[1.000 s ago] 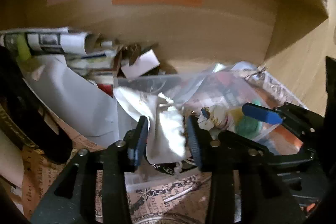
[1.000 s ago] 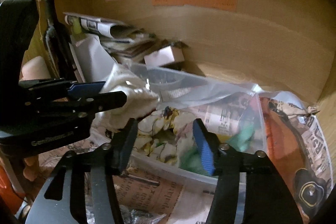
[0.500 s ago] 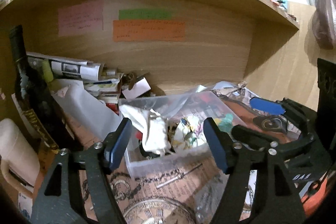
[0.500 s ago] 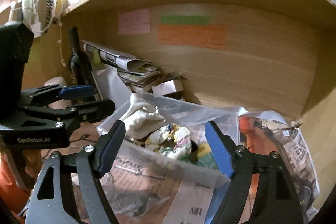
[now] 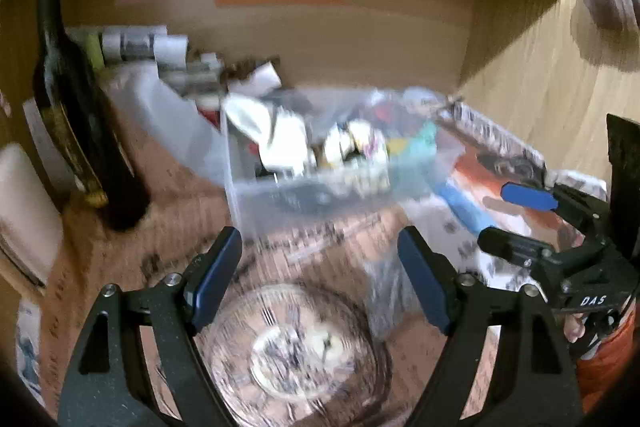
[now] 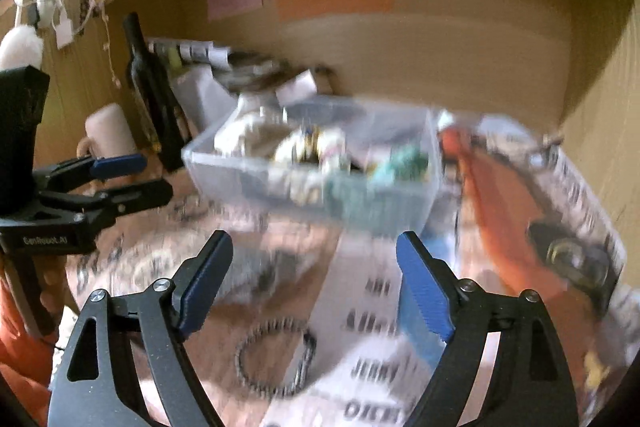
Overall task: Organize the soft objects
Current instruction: 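Grasp the grey mesh bag with the left tool while the right tool grasps the beaded bracelet, then drop the grey mesh bag and beaded bracelet into the clear box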
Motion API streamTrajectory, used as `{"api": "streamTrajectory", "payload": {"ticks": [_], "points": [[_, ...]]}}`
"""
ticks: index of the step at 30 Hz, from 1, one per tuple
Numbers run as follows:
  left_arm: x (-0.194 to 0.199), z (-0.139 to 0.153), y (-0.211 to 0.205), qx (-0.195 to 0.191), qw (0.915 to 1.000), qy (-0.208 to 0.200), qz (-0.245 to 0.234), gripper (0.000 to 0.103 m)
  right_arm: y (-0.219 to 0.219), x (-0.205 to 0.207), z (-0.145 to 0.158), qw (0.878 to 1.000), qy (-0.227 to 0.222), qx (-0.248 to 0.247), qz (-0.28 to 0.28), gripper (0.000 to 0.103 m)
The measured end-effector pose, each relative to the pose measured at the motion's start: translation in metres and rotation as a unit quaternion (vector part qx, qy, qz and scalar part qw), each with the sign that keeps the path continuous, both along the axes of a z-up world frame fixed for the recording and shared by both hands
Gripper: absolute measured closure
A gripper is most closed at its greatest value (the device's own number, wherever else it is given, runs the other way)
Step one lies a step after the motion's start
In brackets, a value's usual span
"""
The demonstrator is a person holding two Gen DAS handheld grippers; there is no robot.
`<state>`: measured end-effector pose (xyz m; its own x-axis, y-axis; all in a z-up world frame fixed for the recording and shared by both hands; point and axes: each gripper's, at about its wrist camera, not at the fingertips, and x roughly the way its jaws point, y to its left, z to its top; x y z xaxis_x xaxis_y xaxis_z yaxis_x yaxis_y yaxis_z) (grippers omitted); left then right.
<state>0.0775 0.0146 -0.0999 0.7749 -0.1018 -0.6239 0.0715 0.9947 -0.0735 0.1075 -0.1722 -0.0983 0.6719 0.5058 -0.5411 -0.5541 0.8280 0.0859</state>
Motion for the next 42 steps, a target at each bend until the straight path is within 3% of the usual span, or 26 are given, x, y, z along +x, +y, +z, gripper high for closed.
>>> {"api": "streamTrajectory", "payload": {"ticks": [7, 12, 17, 21, 23, 29, 34, 42], "points": [[-0.008, -0.035, -0.008, -0.024, 0.9984, 0.05, -0.011, 0.023, 0.002, -0.013, -0.042, 0.997, 0.069, -0.015, 0.012, 0.021], [-0.008, -0.046, -0.016, -0.032, 0.9976, 0.06, -0.014, 0.023, 0.006, -0.02, -0.056, 0.997, 0.067, -0.04, 0.011, 0.026], [0.002, -0.052, -0.028, -0.04, 0.9964, 0.069, -0.028, 0.023, 0.007, -0.024, -0.056, 0.997, 0.048, -0.063, 0.01, 0.063], [0.011, -0.054, -0.037, -0.042, 0.9959, 0.071, -0.037, 0.025, 0.0, -0.022, -0.055, 0.997, 0.047, -0.058, 0.009, 0.079], [0.016, -0.056, -0.041, -0.05, 0.995, 0.076, -0.042, 0.037, -0.003, -0.02, -0.055, 0.997, 0.048, -0.054, 0.007, 0.085], [0.025, -0.06, -0.047, -0.065, 0.9928, 0.084, -0.054, 0.07, -0.009, -0.018, -0.05, 0.998, 0.039, -0.046, -0.002, 0.089], [0.023, -0.054, -0.048, -0.061, 0.9945, 0.068, -0.051, 0.079, -0.013, -0.014, -0.04, 0.999, 0.026, -0.034, -0.007, 0.089], [0.014, -0.02, -0.038, -0.064, 0.997, 0.018, -0.041, 0.08, -0.012, -0.008, -0.011, 1.0, -0.016, -0.015, -0.007, 0.089]]}}
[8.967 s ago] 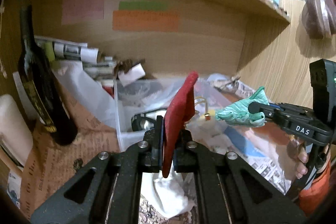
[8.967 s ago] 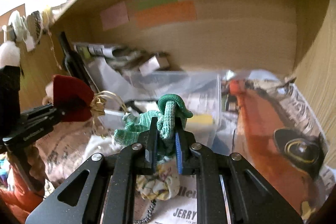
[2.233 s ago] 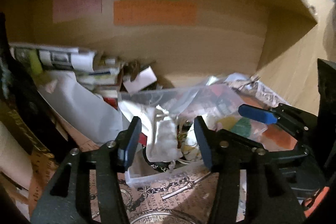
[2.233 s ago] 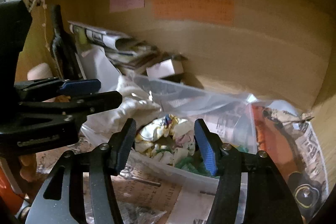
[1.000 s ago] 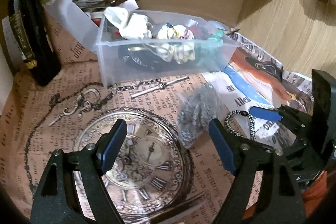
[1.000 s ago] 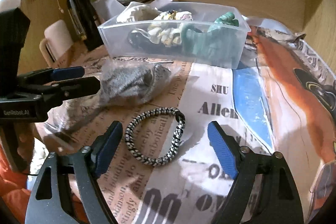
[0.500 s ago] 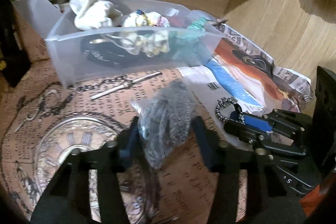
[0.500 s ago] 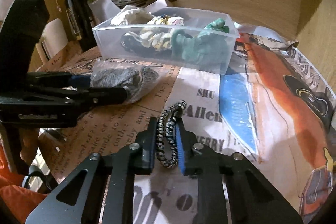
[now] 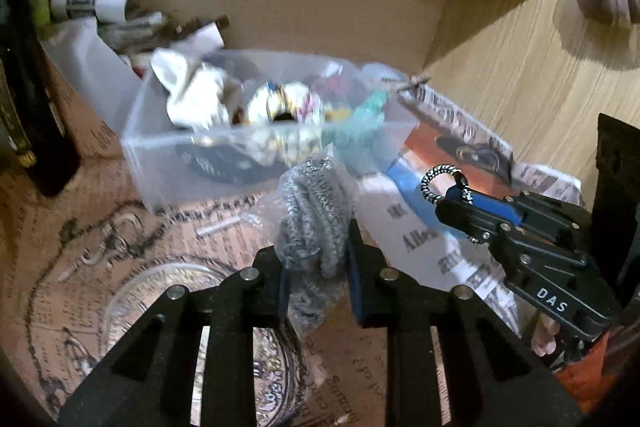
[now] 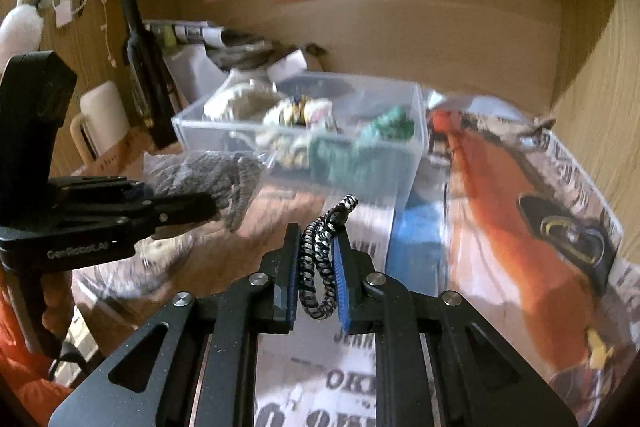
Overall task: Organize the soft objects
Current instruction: 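Drop the grey mesh bag and beaded bracelet into the clear box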
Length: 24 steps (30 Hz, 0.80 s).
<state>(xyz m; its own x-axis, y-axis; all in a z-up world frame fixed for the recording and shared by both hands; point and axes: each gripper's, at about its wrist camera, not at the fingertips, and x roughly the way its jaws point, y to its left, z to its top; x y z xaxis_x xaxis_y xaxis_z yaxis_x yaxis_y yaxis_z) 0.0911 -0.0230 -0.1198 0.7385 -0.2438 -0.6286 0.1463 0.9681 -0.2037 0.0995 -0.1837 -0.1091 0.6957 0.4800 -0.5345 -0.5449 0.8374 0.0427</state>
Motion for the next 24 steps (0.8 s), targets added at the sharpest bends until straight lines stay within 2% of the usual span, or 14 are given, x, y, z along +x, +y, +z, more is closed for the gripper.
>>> {"api": "streamTrajectory", "payload": {"ticks": [12, 20, 24], "points": [[0.004, 0.058, 0.018, 0.008, 0.9954, -0.09, 0.031, 0.08, 0.009, 0.008, 0.052, 0.996, -0.08, 0.028, 0.01, 0.089], [0.017, 0.081, 0.022, 0.03, 0.9892, -0.131, 0.058, 0.08, 0.014, 0.017, 0.081, 0.991, -0.122, 0.047, 0.01, 0.089], [0.031, 0.086, 0.021, 0.039, 0.9876, -0.136, 0.067, 0.079, 0.017, 0.022, 0.091, 0.989, -0.136, 0.052, 0.011, 0.089]]}}
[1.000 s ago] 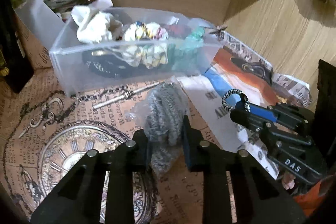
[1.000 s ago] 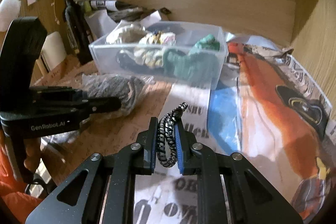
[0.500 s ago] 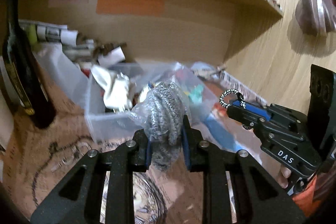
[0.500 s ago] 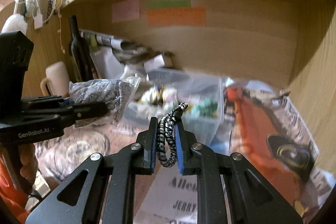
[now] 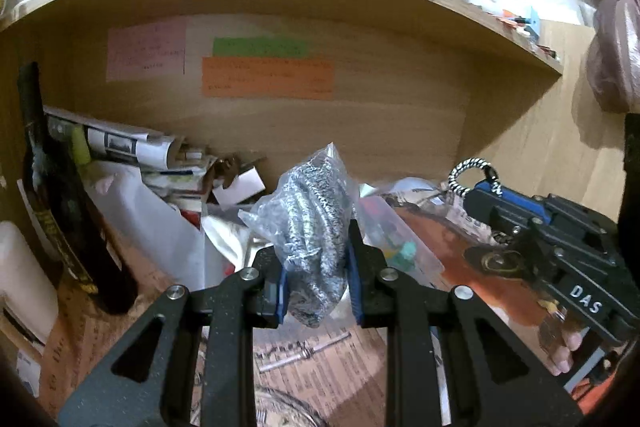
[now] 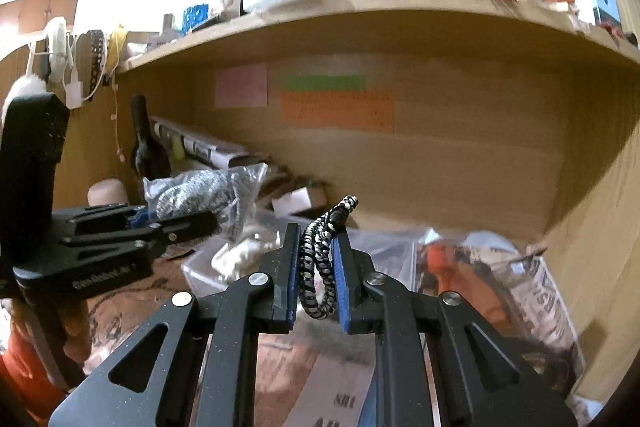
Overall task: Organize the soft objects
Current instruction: 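Drop the grey mesh bag and beaded bracelet into the clear box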
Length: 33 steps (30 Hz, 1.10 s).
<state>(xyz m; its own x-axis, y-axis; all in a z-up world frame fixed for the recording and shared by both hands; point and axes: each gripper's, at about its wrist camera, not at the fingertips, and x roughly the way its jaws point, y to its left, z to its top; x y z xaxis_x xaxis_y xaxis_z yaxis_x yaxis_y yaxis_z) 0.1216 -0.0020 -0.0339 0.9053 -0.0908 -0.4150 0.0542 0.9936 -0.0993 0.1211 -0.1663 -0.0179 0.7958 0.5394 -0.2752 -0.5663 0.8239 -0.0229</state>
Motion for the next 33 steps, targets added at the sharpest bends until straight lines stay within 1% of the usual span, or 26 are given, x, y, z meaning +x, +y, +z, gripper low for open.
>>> {"api": "streamTrajectory", "payload": {"ticks": [4, 8, 11, 18, 25, 28, 30, 31, 32, 33], "points": [[0.019, -0.001, 0.002, 0.004, 0.9999, 0.008, 0.006, 0.079, 0.006, 0.011, 0.004, 1.0, -0.003, 0.0, 0.0, 0.089], [0.038, -0.006, 0.001, 0.014, 0.9996, 0.021, 0.012, 0.079, 0.011, 0.022, 0.002, 1.0, 0.01, 0.0, 0.005, 0.089], [0.055, -0.014, 0.0, 0.022, 0.9989, 0.04, 0.012, 0.08, 0.016, 0.034, -0.005, 1.0, 0.019, -0.006, 0.002, 0.089], [0.092, -0.047, 0.002, 0.026, 0.9943, 0.104, 0.003, 0.079, 0.028, 0.077, -0.036, 0.996, 0.079, -0.04, -0.014, 0.089], [0.11, -0.067, 0.001, 0.027, 0.9906, 0.134, -0.005, 0.08, 0.041, 0.1, -0.063, 0.991, 0.112, -0.077, -0.018, 0.089], [0.114, -0.075, 0.001, 0.019, 0.9869, 0.159, -0.017, 0.079, 0.043, 0.11, -0.073, 0.987, 0.124, -0.096, -0.025, 0.088], [0.117, -0.078, 0.003, 0.009, 0.9852, 0.17, -0.023, 0.074, 0.044, 0.114, -0.079, 0.984, 0.142, -0.102, -0.021, 0.081], [0.117, -0.079, 0.004, 0.006, 0.9848, 0.172, -0.024, 0.07, 0.044, 0.116, -0.081, 0.983, 0.148, -0.103, -0.021, 0.074], [0.116, -0.08, 0.005, 0.004, 0.9846, 0.173, -0.026, 0.067, 0.044, 0.117, -0.083, 0.982, 0.154, -0.105, -0.02, 0.07], [0.114, -0.078, 0.005, 0.002, 0.985, 0.171, -0.028, 0.066, 0.043, 0.118, -0.084, 0.982, 0.156, -0.108, -0.022, 0.069]]}}
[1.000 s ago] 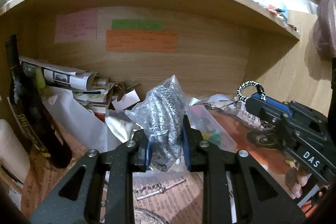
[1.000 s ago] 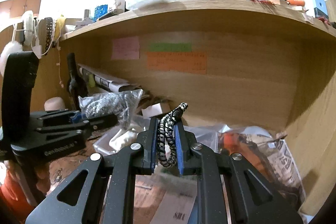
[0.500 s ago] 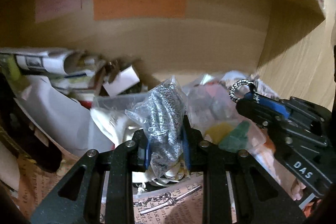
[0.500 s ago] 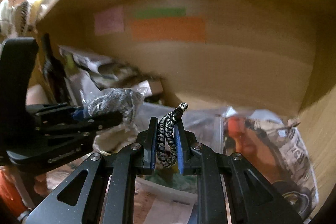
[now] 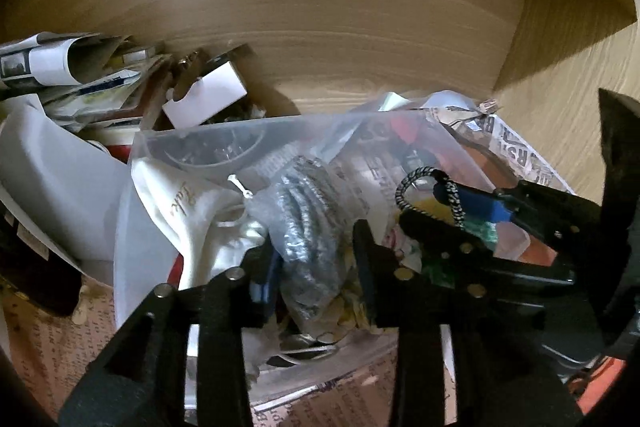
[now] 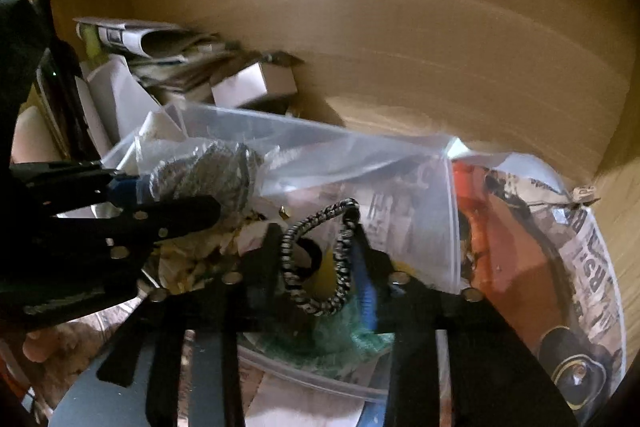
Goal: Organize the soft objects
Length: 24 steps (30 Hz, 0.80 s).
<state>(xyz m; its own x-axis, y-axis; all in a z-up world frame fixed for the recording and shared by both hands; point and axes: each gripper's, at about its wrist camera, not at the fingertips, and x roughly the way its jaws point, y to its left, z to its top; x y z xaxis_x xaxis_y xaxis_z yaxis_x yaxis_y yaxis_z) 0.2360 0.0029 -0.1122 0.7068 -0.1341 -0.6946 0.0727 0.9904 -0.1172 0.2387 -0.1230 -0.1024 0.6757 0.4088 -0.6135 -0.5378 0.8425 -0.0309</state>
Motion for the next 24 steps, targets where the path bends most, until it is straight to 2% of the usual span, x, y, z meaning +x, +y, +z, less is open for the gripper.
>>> {"api": "streamTrajectory", "payload": {"ticks": [3, 5, 7, 10, 14, 18, 24], "points": [[-0.005, 0.006, 0.0, -0.003, 0.9999, -0.008, -0.005, 0.059, -0.002, -0.003, 0.001, 1.0, -0.005, -0.007, -0.004, 0.059], [-0.012, 0.013, 0.0, -0.006, 0.9998, -0.019, -0.006, 0.05, -0.004, -0.01, 0.006, 1.0, -0.021, -0.005, -0.009, 0.041], [-0.023, 0.023, 0.0, -0.006, 0.9993, -0.037, -0.006, 0.047, -0.006, -0.017, 0.013, 0.999, -0.042, -0.005, -0.012, 0.037], [-0.039, 0.04, 0.002, -0.01, 0.9978, -0.065, -0.006, 0.044, -0.009, -0.024, 0.025, 0.998, -0.06, 0.005, -0.011, 0.036], [-0.067, 0.067, 0.004, -0.005, 0.993, -0.118, 0.005, 0.034, -0.018, -0.037, 0.043, 0.996, -0.079, 0.026, -0.015, 0.036], [-0.095, 0.089, 0.006, 0.009, 0.9862, -0.165, 0.014, 0.03, -0.031, -0.057, 0.064, 0.993, -0.101, 0.06, -0.015, 0.036], [-0.133, 0.106, 0.01, 0.013, 0.9777, -0.208, 0.027, 0.027, -0.048, -0.098, 0.096, 0.984, -0.144, 0.108, -0.005, 0.034]]}}
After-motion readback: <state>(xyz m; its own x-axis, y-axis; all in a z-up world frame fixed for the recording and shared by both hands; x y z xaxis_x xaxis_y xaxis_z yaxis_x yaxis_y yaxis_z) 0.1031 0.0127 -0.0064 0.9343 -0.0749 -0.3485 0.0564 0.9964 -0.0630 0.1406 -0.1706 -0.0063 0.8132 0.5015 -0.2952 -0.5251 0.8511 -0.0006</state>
